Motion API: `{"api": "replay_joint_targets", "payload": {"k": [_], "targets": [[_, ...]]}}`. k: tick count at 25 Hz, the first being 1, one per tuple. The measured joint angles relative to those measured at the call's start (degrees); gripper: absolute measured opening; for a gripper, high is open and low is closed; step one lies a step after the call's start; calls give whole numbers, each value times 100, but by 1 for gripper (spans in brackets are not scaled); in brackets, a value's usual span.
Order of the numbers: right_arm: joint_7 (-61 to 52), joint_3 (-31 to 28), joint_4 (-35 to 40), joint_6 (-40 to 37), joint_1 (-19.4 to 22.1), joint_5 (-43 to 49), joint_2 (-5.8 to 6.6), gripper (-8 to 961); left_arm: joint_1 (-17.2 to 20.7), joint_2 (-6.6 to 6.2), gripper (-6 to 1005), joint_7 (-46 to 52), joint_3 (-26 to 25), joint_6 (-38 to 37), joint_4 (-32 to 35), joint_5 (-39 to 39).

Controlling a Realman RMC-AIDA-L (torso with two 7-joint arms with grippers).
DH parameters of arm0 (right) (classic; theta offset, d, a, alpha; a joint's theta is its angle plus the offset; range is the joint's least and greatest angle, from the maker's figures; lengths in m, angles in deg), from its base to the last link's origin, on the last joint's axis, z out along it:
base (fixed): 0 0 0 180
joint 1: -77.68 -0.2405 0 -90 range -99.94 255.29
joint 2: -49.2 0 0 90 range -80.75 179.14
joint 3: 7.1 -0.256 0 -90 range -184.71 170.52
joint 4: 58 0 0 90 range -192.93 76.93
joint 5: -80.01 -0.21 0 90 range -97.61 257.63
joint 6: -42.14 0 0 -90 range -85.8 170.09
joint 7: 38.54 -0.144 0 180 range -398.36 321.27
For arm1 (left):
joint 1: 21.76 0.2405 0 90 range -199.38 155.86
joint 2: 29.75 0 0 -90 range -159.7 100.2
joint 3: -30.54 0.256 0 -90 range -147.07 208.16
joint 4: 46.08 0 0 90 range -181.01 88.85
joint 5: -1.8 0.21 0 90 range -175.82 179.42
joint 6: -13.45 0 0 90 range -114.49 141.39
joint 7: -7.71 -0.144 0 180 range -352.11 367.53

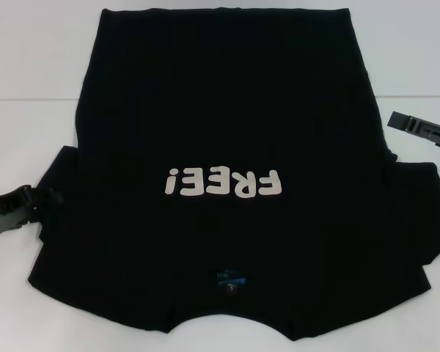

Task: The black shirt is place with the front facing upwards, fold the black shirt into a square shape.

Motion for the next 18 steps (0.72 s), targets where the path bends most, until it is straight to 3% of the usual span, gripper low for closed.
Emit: {"api": "replay_joint_targets", "payload": {"k": [13, 18], "targets": [[0, -32, 0, 0, 64, 0, 0, 696, -260, -69, 561, 160, 0, 293, -274, 191], [0, -85, 0, -10, 76, 0, 0, 695, -325, -3, 556, 286, -1, 365, -190, 458]]}}
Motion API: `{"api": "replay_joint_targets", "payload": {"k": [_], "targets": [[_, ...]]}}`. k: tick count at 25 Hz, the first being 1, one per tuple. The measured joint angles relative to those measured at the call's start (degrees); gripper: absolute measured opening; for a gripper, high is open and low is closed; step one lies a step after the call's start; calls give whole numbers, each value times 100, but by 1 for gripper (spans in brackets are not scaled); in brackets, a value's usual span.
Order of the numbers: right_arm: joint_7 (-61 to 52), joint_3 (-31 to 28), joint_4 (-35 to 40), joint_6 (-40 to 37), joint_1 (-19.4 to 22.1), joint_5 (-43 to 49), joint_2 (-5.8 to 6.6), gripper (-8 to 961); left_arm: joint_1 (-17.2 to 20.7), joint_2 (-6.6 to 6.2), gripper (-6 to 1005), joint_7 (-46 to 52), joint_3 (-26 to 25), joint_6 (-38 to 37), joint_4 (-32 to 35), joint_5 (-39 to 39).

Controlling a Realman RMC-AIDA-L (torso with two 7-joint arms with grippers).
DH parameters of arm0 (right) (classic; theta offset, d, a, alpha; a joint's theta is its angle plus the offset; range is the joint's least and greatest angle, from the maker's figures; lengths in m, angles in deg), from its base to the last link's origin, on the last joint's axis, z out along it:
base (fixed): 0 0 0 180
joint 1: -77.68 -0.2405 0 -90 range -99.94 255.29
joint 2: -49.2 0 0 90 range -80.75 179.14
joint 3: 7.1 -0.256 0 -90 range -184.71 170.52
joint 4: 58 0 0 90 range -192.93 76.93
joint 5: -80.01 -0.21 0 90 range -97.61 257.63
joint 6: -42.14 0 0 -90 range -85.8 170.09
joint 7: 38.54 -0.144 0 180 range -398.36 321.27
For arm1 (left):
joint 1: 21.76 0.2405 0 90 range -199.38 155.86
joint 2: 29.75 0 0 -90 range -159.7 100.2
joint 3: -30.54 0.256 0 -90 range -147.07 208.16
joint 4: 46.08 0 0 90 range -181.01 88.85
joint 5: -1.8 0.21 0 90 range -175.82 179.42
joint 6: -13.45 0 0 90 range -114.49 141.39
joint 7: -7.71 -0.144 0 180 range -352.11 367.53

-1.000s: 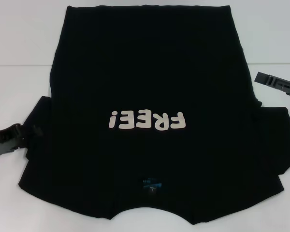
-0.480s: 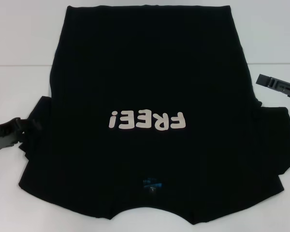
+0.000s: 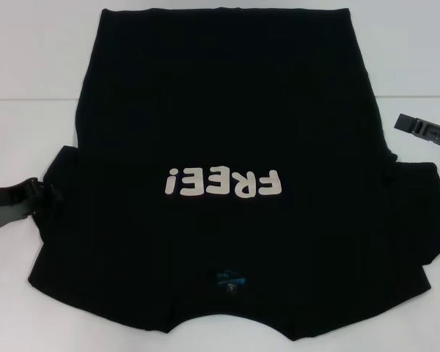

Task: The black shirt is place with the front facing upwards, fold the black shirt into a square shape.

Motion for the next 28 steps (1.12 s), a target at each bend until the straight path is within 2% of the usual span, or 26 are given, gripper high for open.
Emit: {"api": "replay_joint_targets", "payload": {"k": [6, 11, 16, 21, 28], "targets": [[4, -27, 0, 5, 2, 0, 0, 694, 31, 139, 335, 15, -1, 4, 341, 20], [12, -38, 0, 24, 2, 0, 0, 693, -4, 123, 142, 91, 0, 15, 328, 142], [63, -54, 0, 34, -3, 0, 0, 692, 15, 143, 31, 103, -4, 19, 423, 170], [65, -65, -1, 33, -5, -1, 0, 691, 131, 119, 31, 49, -48, -71, 532, 44], [68, -86, -6, 11, 1, -36, 0, 690, 455, -134, 30, -125, -76, -211, 397, -590]]}}
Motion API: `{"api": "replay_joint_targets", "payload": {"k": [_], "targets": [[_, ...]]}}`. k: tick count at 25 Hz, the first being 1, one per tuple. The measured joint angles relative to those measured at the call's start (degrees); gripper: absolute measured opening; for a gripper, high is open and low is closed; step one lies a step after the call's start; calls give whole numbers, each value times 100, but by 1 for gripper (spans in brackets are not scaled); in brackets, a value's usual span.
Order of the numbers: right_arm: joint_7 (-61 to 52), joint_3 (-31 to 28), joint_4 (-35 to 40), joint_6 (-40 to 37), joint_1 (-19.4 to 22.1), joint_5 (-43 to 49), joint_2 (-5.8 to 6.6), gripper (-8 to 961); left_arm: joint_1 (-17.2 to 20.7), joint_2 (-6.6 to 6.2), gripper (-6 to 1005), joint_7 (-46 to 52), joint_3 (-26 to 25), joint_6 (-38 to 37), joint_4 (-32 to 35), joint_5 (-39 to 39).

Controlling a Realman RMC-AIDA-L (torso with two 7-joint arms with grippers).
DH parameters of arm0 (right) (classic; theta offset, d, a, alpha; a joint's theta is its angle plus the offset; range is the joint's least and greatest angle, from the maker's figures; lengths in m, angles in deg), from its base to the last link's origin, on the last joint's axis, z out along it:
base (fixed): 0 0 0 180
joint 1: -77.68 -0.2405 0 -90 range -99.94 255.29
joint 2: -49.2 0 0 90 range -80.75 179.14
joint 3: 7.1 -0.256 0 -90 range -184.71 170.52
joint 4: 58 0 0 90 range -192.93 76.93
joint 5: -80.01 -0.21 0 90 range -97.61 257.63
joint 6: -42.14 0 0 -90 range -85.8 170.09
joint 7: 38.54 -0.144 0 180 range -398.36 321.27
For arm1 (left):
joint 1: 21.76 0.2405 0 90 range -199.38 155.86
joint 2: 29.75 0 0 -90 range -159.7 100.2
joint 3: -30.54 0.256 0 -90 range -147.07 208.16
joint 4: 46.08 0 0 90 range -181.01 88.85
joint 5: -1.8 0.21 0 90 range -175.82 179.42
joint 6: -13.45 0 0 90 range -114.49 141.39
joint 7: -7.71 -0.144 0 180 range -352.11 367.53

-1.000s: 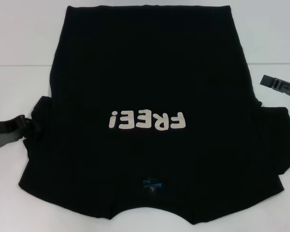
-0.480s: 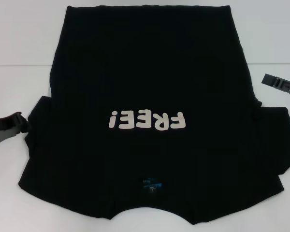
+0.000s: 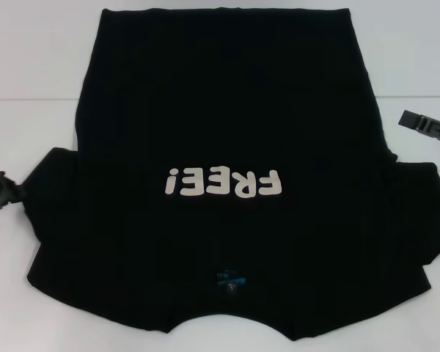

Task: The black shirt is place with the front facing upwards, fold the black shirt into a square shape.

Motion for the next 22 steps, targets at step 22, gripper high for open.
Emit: {"api": "replay_joint_targets", "payload": {"k": [22], "targets": [[2, -5, -48, -15, 9, -26, -1, 685, 143, -439, 26, 102, -351, -194, -85, -52]]}}
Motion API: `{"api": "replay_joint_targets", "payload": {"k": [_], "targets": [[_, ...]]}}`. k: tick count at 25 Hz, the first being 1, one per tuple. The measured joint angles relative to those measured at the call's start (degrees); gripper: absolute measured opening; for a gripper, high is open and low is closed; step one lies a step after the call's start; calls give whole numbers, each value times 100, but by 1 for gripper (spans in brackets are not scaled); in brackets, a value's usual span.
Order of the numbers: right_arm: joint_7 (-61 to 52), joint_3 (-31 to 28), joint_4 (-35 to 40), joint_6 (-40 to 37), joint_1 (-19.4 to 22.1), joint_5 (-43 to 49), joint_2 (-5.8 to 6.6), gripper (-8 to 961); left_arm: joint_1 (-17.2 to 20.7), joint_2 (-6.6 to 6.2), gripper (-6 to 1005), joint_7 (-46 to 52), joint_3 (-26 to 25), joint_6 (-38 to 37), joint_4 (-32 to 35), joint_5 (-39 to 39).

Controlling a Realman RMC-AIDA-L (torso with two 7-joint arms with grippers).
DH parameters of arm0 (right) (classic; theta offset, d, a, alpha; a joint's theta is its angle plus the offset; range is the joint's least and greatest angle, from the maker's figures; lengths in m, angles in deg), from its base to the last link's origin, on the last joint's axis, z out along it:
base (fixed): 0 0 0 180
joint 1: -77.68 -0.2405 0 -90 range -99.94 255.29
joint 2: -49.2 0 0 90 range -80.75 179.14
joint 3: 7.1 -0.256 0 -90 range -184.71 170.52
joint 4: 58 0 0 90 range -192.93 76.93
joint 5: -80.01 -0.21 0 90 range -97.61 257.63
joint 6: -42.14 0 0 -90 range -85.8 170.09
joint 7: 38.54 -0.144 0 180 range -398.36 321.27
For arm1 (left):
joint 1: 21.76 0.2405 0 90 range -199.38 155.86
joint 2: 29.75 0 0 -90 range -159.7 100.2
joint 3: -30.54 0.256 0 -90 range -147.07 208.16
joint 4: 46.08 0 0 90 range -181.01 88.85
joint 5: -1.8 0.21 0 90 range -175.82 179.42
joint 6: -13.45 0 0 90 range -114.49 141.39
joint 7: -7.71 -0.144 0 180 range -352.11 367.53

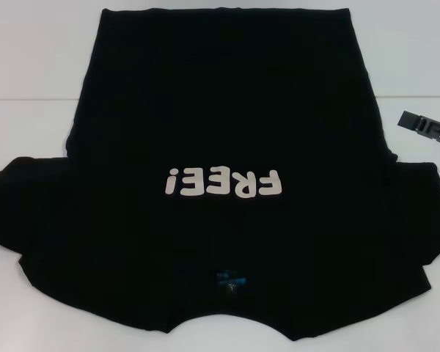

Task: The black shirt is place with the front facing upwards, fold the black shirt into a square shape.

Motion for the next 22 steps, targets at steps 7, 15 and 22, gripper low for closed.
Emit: {"api": "replay_joint_targets", "payload": {"k": [7, 15, 22], "targets": [[0, 0, 0, 0, 0, 0, 1, 684, -315, -165, 27, 39, 35, -216, -38, 213], [0, 1, -2, 3, -34, 0, 1, 682, -679, -205, 27, 295, 108, -1020, 200, 503], [0, 1, -7, 14, -35, 0, 1, 680, -847, -93, 26, 425, 235, -1535, 434, 494]]}}
